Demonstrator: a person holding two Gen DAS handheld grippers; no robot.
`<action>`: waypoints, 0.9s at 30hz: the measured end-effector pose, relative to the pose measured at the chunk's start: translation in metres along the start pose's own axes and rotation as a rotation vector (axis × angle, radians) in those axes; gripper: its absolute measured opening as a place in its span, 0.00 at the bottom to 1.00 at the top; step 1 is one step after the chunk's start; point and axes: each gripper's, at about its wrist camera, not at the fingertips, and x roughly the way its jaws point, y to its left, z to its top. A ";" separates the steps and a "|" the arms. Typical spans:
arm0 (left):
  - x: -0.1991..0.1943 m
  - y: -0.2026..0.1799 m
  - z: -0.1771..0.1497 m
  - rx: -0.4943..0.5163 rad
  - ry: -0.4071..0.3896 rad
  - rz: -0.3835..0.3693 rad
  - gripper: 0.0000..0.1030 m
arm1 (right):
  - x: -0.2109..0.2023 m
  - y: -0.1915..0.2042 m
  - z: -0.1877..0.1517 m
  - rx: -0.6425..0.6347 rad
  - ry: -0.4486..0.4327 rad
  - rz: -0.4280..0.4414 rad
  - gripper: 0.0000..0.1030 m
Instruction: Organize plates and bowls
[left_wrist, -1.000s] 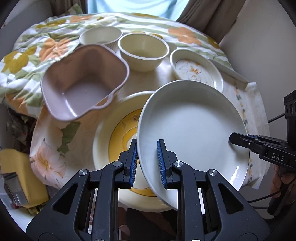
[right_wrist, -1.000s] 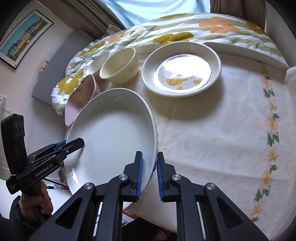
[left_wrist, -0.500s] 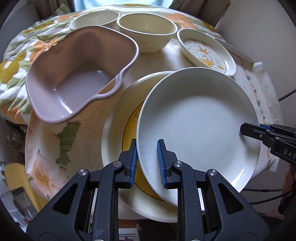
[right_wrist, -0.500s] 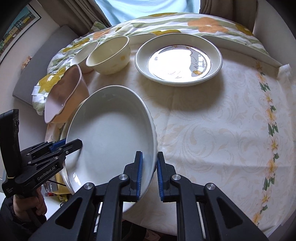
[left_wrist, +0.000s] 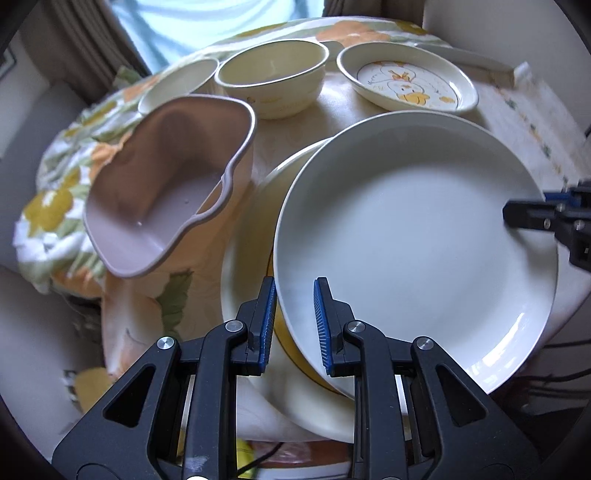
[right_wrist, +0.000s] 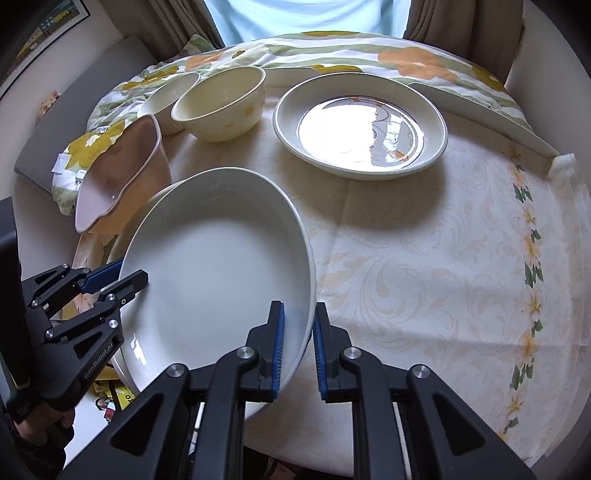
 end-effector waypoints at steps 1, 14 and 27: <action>0.000 -0.003 -0.001 0.017 -0.004 0.019 0.18 | 0.001 0.001 0.001 -0.003 0.001 -0.003 0.13; -0.007 0.004 -0.006 0.032 -0.022 0.095 0.18 | 0.008 0.019 0.001 -0.083 0.007 -0.057 0.13; -0.010 0.005 -0.008 0.022 -0.021 0.108 0.18 | 0.008 0.017 0.000 -0.087 0.002 -0.058 0.13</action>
